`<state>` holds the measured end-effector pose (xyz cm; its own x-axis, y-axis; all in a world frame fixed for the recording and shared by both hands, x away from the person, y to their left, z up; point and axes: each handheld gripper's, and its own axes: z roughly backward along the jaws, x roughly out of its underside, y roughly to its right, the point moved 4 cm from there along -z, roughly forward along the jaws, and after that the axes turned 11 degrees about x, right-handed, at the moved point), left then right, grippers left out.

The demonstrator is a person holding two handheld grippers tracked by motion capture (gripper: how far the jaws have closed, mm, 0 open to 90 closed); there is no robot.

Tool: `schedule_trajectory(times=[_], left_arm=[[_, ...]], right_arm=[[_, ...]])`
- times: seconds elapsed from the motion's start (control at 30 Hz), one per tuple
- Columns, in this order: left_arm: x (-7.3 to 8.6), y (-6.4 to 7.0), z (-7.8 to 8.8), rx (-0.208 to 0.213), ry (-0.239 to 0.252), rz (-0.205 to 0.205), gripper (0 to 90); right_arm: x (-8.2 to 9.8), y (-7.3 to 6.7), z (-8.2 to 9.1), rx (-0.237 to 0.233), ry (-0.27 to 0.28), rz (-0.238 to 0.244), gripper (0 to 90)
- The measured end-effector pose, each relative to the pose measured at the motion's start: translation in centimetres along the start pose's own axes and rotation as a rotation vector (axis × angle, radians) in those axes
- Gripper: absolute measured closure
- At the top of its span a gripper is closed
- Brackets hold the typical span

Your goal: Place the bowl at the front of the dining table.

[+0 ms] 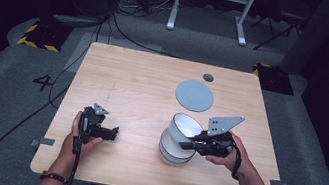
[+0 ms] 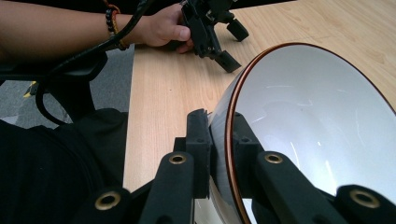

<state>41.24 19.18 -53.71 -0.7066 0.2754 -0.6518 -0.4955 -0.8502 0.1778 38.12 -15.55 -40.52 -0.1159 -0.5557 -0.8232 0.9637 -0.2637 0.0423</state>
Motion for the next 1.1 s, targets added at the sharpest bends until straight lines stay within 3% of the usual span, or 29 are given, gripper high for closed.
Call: schedule_trajectory(times=[1.1], left_arm=[[0.0, 0.0, 0.0, 0.003, -0.001, 0.000, 0.0]], right_arm=[[-0.1, 2.3, 0.6, 0.098, 0.018, -0.025, 81.5]])
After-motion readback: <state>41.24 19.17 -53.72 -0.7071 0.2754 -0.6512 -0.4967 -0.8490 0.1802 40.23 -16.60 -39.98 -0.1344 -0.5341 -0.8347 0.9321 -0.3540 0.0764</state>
